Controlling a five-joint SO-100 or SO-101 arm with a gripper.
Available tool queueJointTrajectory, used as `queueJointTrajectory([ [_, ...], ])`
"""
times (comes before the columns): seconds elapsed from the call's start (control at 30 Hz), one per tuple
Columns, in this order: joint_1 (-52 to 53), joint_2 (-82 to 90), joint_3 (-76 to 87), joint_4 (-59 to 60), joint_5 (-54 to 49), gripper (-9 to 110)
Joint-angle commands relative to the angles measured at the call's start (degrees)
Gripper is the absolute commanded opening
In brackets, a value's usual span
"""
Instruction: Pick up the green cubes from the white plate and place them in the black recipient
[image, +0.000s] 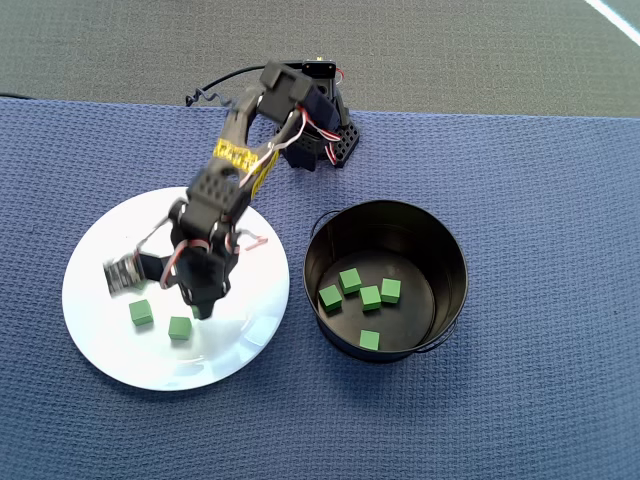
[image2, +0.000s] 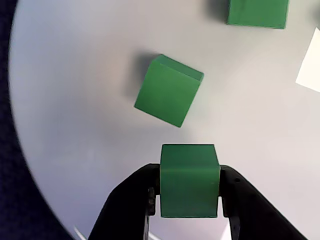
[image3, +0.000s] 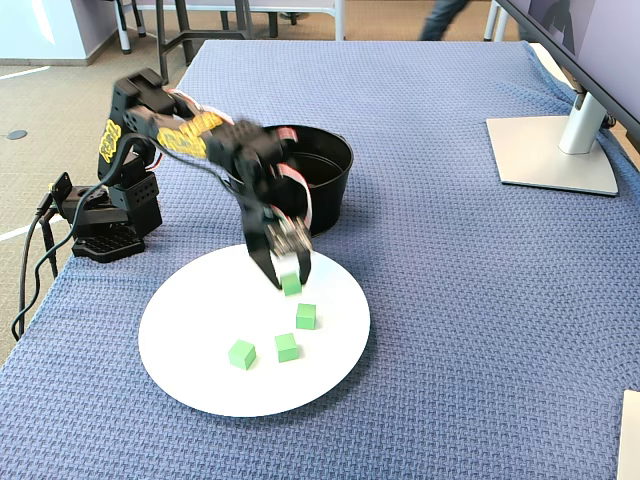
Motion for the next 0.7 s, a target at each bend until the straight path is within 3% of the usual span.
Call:
queueJointTrajectory([
  [0.0,0.18,14.06,-4.83,6.86,8.09,0],
  [0.37,-3.25,32.61,6.68,9.58,21.01,0],
  [0.67,-14.41,46.85,29.18,1.41,26.19,0],
])
